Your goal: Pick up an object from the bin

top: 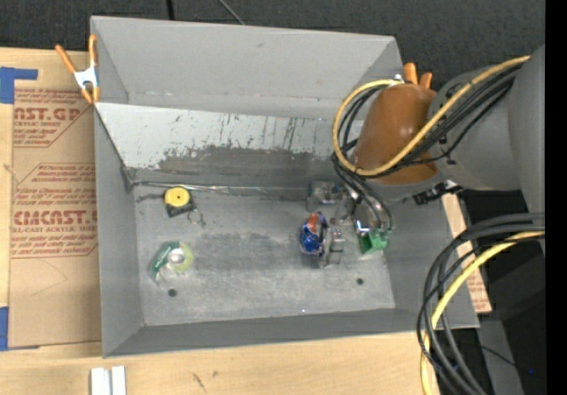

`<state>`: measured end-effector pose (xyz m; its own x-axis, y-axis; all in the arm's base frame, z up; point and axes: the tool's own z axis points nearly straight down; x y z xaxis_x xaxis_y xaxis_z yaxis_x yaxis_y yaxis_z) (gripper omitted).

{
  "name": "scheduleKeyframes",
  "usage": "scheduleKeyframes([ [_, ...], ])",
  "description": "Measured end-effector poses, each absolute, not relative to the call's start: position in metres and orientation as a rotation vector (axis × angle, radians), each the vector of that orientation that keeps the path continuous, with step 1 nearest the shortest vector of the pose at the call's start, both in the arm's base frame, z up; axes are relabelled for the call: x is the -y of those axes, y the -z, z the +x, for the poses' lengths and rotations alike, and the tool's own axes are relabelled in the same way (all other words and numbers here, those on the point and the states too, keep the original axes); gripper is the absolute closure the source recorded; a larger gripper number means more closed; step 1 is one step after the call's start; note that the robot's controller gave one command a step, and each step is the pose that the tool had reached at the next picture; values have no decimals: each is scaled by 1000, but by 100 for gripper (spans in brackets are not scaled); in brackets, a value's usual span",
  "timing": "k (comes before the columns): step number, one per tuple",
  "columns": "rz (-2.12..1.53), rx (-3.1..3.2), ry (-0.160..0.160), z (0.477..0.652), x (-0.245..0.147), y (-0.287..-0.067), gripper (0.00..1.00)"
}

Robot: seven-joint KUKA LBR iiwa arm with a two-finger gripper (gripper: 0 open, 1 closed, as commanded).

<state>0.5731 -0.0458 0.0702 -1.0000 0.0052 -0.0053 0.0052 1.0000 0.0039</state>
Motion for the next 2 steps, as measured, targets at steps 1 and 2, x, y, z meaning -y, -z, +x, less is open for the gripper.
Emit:
scheduleKeyframes([
  [1, 14, -3138, -2, 572, 49, -71, 100],
  [2, 47, -3131, 1, 556, 63, -231, 100],
])
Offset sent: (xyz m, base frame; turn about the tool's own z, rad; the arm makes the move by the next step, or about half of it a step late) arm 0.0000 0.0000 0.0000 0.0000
